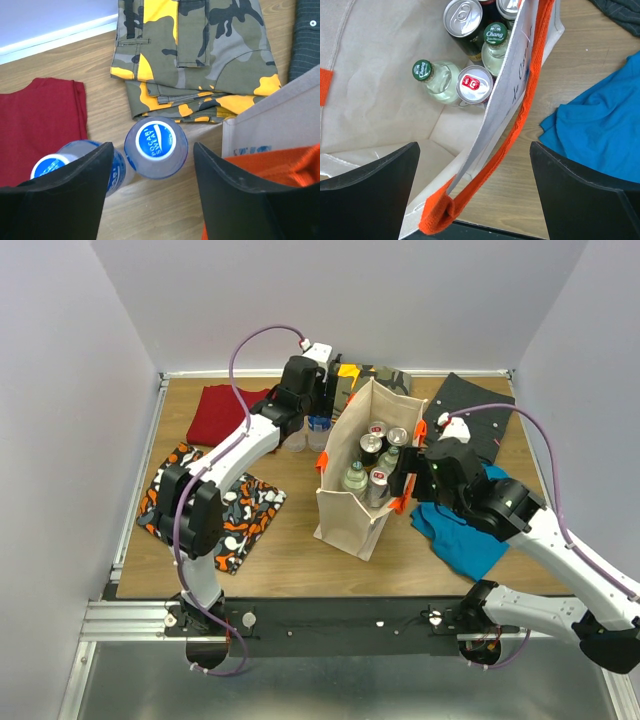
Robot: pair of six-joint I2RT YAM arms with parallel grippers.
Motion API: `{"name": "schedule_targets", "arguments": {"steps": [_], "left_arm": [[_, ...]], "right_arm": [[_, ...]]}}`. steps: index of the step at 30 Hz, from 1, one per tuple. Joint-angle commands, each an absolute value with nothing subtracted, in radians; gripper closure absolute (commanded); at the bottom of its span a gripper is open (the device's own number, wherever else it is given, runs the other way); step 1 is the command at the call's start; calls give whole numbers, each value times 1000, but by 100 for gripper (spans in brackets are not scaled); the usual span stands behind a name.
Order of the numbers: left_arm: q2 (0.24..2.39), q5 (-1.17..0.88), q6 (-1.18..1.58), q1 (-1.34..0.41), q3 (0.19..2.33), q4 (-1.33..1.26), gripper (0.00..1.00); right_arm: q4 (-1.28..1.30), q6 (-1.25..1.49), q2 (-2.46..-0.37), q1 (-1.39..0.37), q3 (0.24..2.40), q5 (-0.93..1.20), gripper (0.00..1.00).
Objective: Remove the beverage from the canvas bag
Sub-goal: Place the drink at the center of the board.
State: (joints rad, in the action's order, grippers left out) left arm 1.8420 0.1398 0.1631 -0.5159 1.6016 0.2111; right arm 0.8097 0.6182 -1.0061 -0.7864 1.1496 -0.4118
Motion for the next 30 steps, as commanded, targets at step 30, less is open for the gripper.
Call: {"name": "schedule_targets", "arguments": {"steps": [30], "left_arm": [[1575, 61, 166, -807, 1709, 595, 1]], "right_arm": [[640, 422, -902, -793, 986, -436, 0]]}}
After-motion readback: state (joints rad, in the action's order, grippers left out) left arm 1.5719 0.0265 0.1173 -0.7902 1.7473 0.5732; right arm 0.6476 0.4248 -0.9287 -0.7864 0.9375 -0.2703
